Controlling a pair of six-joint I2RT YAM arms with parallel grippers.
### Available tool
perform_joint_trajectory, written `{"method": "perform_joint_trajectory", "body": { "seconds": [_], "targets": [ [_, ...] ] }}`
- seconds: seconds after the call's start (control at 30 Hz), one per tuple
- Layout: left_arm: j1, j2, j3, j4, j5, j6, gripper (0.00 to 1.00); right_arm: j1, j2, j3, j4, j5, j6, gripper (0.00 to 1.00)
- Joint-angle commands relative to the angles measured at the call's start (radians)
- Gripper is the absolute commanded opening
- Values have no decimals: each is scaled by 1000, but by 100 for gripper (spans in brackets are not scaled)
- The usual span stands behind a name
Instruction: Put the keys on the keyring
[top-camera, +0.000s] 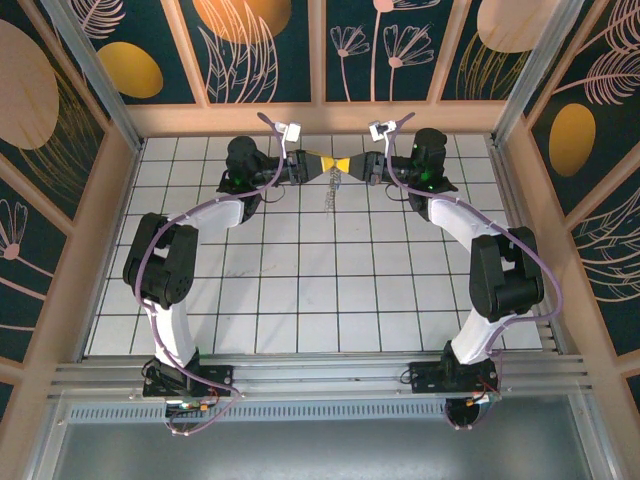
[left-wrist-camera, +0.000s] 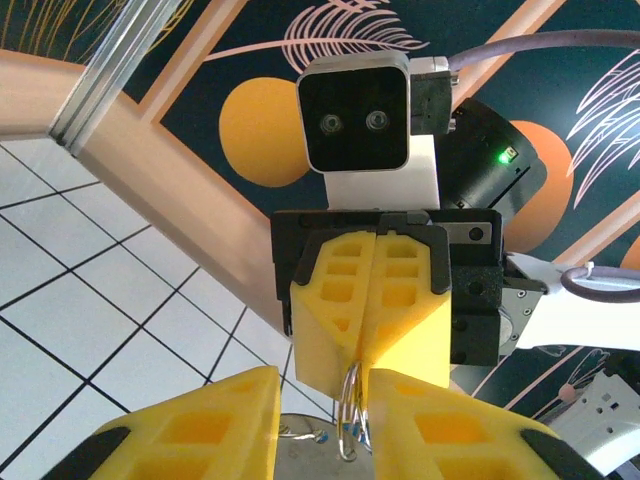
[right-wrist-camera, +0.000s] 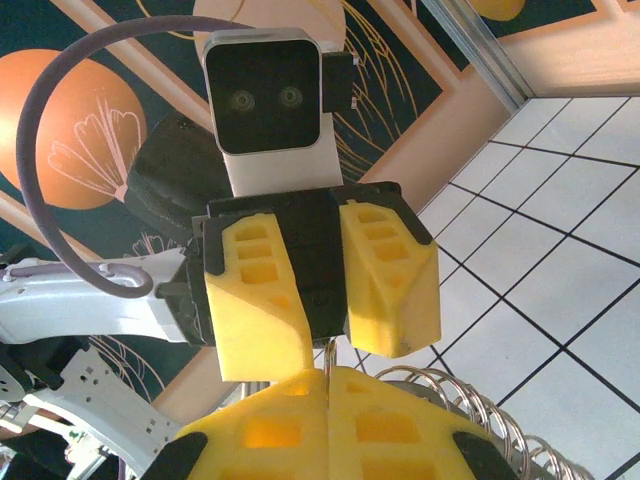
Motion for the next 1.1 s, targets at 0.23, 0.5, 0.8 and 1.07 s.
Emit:
{"method": "perform_joint_trajectory", "body": {
  "seconds": [0.23,0.5,0.8,1.07],
  "targets": [
    [-16,10,1,59,19,-9,21,7,3,36,24,-2,-20,0],
    [-29,9,-2,65,15,-9,11,7,1,32,23,0,-22,0],
    [-32,-26,-74,141,-42,-61,0,-26,-94,2,-37,64,-58,35],
    [-32,-75,-165,294,-96,-165,0,-36,-288,-174,-75,281,-104,46]
  ]
}}
